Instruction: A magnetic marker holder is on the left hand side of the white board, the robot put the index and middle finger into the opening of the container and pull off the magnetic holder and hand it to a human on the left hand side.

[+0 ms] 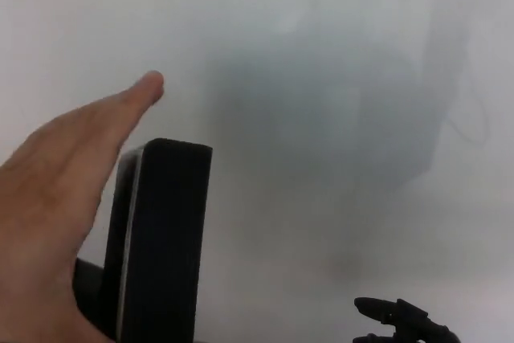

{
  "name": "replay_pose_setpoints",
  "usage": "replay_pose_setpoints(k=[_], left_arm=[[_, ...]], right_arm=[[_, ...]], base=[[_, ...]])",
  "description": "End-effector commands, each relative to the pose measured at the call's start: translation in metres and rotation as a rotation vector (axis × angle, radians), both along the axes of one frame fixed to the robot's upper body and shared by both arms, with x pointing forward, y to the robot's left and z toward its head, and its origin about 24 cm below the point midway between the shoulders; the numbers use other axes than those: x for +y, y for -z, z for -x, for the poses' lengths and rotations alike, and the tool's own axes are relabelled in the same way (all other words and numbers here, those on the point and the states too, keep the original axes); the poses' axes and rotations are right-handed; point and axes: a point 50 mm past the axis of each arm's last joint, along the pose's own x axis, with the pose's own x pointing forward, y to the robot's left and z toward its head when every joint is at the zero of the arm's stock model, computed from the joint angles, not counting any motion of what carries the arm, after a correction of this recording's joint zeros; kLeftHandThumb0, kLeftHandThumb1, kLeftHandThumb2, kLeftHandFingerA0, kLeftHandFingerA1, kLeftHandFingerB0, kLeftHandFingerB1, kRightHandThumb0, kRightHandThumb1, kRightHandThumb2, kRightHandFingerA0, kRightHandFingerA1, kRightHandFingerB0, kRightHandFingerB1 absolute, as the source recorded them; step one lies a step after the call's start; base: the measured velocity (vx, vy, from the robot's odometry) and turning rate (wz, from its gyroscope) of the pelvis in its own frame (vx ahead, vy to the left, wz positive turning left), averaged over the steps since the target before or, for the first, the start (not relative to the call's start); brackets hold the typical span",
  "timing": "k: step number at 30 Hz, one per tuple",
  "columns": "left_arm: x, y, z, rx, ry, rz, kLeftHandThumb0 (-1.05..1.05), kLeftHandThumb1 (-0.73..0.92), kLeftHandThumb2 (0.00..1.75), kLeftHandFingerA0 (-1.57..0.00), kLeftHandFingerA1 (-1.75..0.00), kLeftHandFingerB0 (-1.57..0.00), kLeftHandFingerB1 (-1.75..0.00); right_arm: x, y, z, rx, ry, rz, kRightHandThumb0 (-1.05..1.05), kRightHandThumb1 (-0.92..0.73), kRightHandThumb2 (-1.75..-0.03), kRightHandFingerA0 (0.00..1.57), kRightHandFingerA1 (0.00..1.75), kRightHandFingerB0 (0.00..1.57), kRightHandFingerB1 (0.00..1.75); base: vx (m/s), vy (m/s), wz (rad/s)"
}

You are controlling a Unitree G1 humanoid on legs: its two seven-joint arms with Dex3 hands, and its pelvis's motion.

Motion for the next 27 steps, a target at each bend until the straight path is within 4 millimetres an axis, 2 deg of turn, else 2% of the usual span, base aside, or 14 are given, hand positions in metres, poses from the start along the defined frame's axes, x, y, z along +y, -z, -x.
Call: replay_pose_setpoints(k=[1, 7, 8, 20, 21, 23, 24, 25, 27], left_arm=[[0.021, -0.031, 0.006, -0.163, -0.045, 0.235, -1.05, 0.66, 0.99, -0.74, -0.55, -0.22, -0.39], [0.022, -0.027, 0.004, -0.135, -0.052, 0.237, -1.02, 0.63, 0.96, -0.73, -0.55, -0.24, -0.4], [0.021, -0.027, 0.003, -0.13, -0.041, 0.237, -0.93, 0.7, 0.63, -0.75, -0.44, -0.29, -0.3], [0.022, -0.022, 0.0, -0.091, 0.008, 0.218, -0.95, 0.71, 0.63, -0.72, -0.43, -0.31, -0.3], [0.021, -0.003, -0.004, -0.001, 0.014, 0.174, -1.0, 0.59, 0.99, -0.58, -0.53, -0.19, -0.4], [0.018, 0.028, -0.006, 0.134, 0.035, 0.102, -1.0, 0.59, 0.99, -0.58, -0.53, -0.19, -0.4], [0.018, 0.031, -0.006, 0.148, 0.035, 0.095, -1.03, 0.76, 0.64, -0.64, -0.44, -0.26, -0.29], [0.019, 0.049, -0.007, 0.226, 0.018, 0.024, -1.03, 0.63, 1.04, -0.44, -0.49, -0.17, -0.42], [0.022, 0.067, -0.007, 0.3, 0.004, -0.064, -1.03, 0.63, 1.04, -0.44, -0.49, -0.17, -0.42]], right_arm=[[-0.017, 0.005, 0.008, 0.039, 0.054, 0.051, -0.59, -0.76, -0.63, 0.81, 0.5, 0.63, 0.45], [-0.016, 0.004, 0.007, 0.034, 0.053, 0.052, -0.59, -0.75, -0.63, 0.81, 0.5, 0.64, 0.45], [-0.015, 0.004, 0.006, 0.033, 0.053, 0.05, -0.58, -0.75, -0.63, 0.8, 0.5, 0.64, 0.45], [-0.015, 0.004, 0.005, 0.036, 0.056, 0.052, -0.58, -0.74, -0.62, 0.8, 0.5, 0.63, 0.45], [-0.015, 0.004, 0.004, 0.035, 0.052, 0.055, -0.59, -0.75, -0.63, 0.81, 0.5, 0.64, 0.45], [-0.014, 0.004, 0.004, 0.032, 0.047, 0.06, -0.59, -0.75, -0.63, 0.81, 0.5, 0.64, 0.45], [-0.014, 0.004, 0.004, 0.034, 0.049, 0.058, -0.58, -0.75, -0.63, 0.8, 0.5, 0.64, 0.45], [-0.014, 0.005, 0.006, 0.037, 0.049, 0.055, -0.58, -0.75, -0.63, 0.8, 0.49, 0.64, 0.45], [-0.014, 0.005, 0.007, 0.039, 0.047, 0.055, -0.58, -0.75, -0.63, 0.8, 0.49, 0.64, 0.45]], base=[[0.0, 0.0, 0.0], [0.0, 0.0, 0.0], [0.0, 0.0, 0.0], [0.0, 0.0, 0.0], [0.0, 0.0, 0.0], [0.0, 0.0, 0.0], [0.0, 0.0, 0.0], [0.0, 0.0, 0.0], [0.0, 0.0, 0.0]])
